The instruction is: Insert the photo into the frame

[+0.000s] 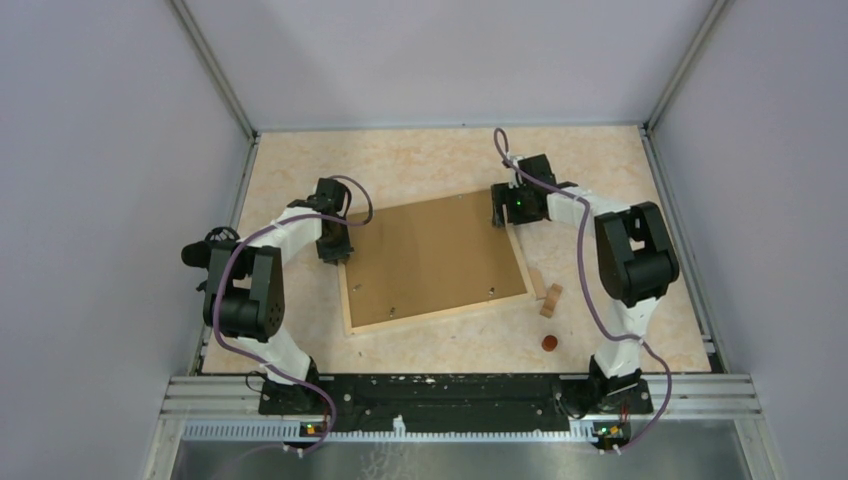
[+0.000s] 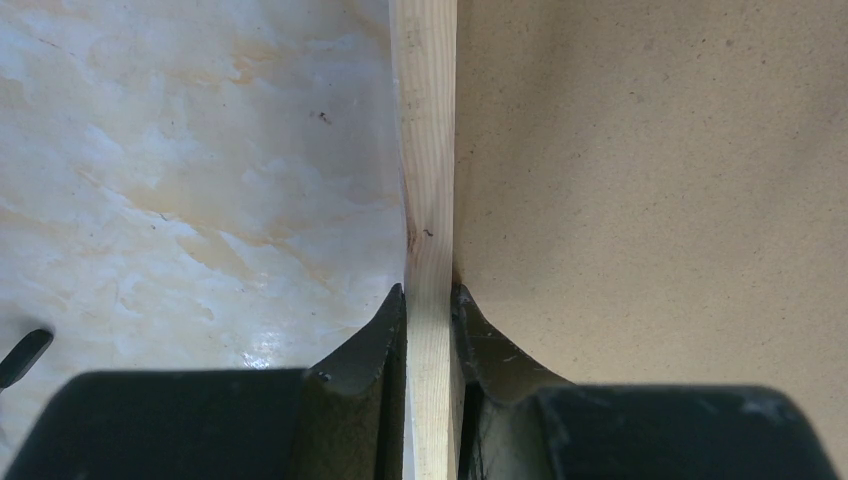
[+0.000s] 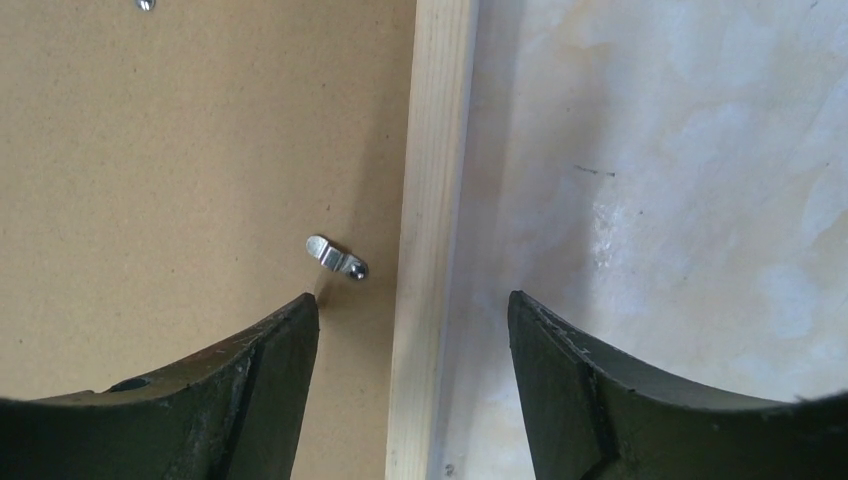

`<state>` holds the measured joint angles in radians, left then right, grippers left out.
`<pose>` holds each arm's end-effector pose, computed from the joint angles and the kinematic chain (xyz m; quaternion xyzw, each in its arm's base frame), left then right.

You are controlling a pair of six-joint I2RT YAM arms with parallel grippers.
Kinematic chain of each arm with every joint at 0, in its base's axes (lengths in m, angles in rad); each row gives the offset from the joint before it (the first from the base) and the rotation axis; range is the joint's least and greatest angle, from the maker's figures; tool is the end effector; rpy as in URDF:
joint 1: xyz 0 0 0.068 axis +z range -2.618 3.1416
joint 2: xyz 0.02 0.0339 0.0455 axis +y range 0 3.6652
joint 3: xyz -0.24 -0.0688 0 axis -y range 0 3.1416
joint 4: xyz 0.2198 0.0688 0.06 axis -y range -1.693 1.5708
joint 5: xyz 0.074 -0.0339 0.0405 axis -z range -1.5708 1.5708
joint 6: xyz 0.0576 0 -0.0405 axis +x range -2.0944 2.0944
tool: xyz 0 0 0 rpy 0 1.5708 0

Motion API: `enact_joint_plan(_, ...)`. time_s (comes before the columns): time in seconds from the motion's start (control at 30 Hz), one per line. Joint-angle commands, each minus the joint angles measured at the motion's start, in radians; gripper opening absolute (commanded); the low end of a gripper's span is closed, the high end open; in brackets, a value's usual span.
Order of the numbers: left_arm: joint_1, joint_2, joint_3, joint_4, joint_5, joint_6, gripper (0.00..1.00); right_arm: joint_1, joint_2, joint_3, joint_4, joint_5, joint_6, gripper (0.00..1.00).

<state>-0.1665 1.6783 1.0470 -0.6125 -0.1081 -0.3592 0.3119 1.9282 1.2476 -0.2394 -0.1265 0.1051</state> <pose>0.2976 -0.0437 0.1465 -0.1035 0.9798 0.0092 0.1708 0.3708 0.1272 0.1423 -0.1177 0.9385 0.1246 0.2997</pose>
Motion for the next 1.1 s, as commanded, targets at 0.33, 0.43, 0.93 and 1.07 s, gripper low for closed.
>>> enact_joint_plan(0.33, 0.001, 0.023, -0.004, 0.01, 0.016, 0.006, 0.08, -0.023, -0.004, -0.038, 0.064, -0.074, 0.054, 0.63)
enact_joint_plan(0.43, 0.001, 0.022, -0.004, 0.011, 0.017, 0.006, 0.08, -0.014, 0.015, -0.024, 0.067, -0.063, 0.054, 0.63)
enact_joint_plan(0.93, 0.001, 0.017, -0.005, 0.012, 0.022, 0.008, 0.08, 0.026, 0.062, 0.015, 0.029, 0.079, 0.036, 0.58)
enact_joint_plan(1.07, 0.0, 0.017, -0.005, 0.011, 0.024, 0.008, 0.08, 0.043, 0.067, 0.023, 0.008, 0.11, 0.006, 0.6)
